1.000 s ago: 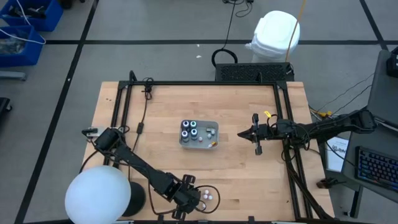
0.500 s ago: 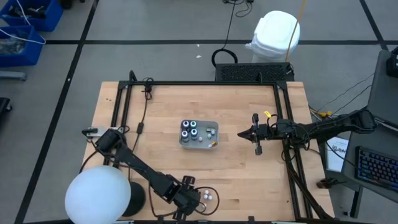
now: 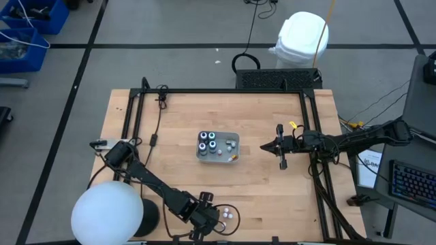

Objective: Pick & Place food coloring
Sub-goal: Put the small black food coloring bottle into the gray bin

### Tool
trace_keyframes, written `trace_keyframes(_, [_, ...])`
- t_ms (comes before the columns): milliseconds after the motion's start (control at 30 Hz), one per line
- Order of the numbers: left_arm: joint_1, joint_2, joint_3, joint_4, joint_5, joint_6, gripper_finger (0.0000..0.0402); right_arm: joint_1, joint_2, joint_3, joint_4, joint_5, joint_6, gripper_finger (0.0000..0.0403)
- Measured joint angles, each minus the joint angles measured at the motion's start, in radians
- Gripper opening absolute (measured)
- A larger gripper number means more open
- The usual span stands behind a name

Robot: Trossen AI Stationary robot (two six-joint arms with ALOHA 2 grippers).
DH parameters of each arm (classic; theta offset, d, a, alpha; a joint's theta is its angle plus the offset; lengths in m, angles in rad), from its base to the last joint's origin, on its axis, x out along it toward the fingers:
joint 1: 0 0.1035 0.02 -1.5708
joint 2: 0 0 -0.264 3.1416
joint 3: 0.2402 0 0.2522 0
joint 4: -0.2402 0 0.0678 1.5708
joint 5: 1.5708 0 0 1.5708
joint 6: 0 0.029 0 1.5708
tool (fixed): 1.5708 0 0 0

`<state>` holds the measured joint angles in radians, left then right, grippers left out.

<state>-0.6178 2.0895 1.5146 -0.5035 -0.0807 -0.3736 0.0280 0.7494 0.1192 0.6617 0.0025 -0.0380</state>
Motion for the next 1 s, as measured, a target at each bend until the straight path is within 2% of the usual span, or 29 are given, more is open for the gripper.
trace_keyframes(1000, [0.001, 0.000, 0.000, -0.001, -0.032, 0.002, 0.0205, 0.000, 0.000, 0.000, 0.000, 0.000, 0.000, 0.0004])
